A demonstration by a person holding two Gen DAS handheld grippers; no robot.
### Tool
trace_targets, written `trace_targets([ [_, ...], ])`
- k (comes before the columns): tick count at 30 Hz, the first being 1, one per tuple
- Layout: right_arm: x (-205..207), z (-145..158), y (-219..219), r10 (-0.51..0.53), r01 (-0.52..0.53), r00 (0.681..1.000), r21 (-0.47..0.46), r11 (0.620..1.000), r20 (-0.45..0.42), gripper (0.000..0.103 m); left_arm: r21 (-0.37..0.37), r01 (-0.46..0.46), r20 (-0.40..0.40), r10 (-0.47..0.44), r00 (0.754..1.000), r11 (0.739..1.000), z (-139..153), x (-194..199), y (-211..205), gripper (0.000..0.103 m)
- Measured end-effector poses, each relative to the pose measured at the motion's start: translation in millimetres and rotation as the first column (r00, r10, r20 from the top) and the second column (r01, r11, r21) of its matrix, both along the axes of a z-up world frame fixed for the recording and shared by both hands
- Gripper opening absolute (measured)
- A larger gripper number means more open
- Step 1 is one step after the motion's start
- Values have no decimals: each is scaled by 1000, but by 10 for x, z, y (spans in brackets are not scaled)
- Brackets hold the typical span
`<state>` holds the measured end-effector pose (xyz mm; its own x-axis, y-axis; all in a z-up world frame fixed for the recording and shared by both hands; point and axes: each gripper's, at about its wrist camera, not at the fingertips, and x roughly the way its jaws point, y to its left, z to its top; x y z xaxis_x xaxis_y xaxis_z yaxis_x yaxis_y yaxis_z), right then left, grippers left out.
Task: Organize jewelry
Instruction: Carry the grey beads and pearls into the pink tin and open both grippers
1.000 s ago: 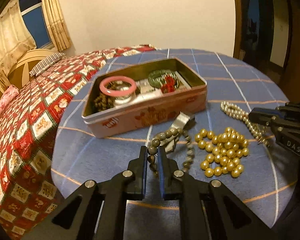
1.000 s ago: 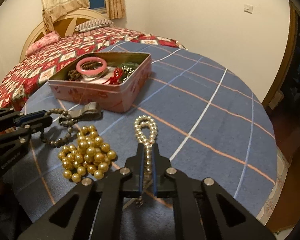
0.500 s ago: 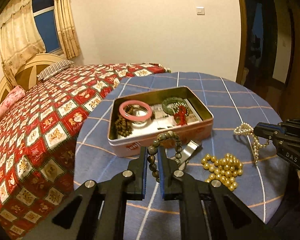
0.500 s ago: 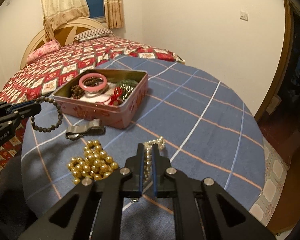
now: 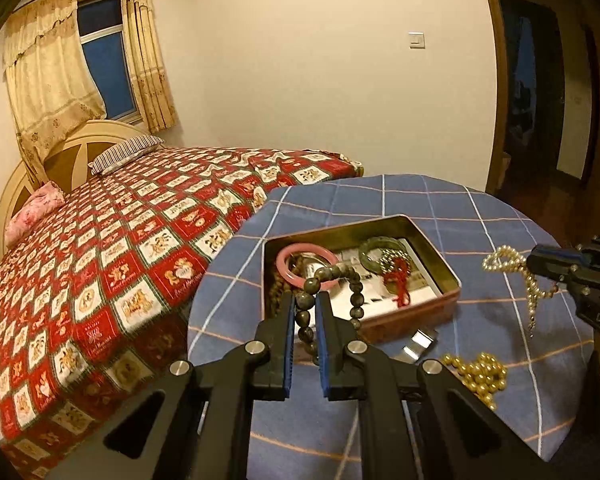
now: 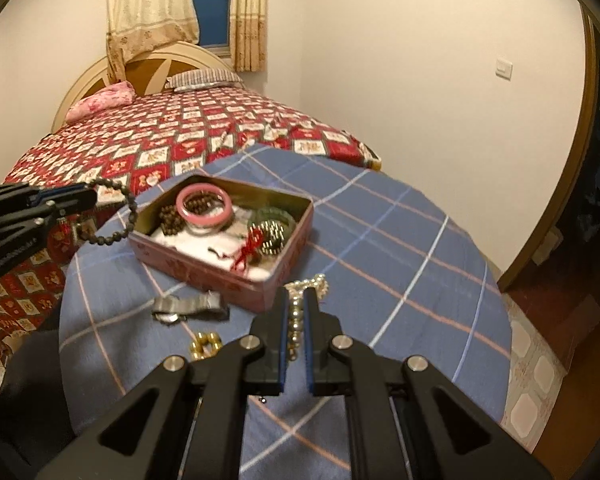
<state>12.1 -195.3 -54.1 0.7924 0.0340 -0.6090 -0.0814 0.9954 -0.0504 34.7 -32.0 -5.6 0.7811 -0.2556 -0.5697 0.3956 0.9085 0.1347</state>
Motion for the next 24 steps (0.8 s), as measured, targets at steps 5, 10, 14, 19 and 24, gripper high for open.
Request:
trace_targets([
  [5,159,163,80,18,-17,999,-18,1000,33,8,14,-13,13,13,1000,1000,57,174,8,9],
  [10,310,285,150,32,-30,998,-38,999,61,8,29,-22,35,21,999,999,136,312,8,9],
  [14,428,337,202,45,-41,997,-53,998,70,8,38,-25,44,23,999,999,174,422,-1,9],
  [19,565,370,248,52,-48,996,-61,997,74,8,48,-24,44,22,999,999,182,545,-23,9],
  [24,674,401,259,55,-50,995,-60,997,81,8,58,-26,39,24,999,998,162,692,-55,9],
])
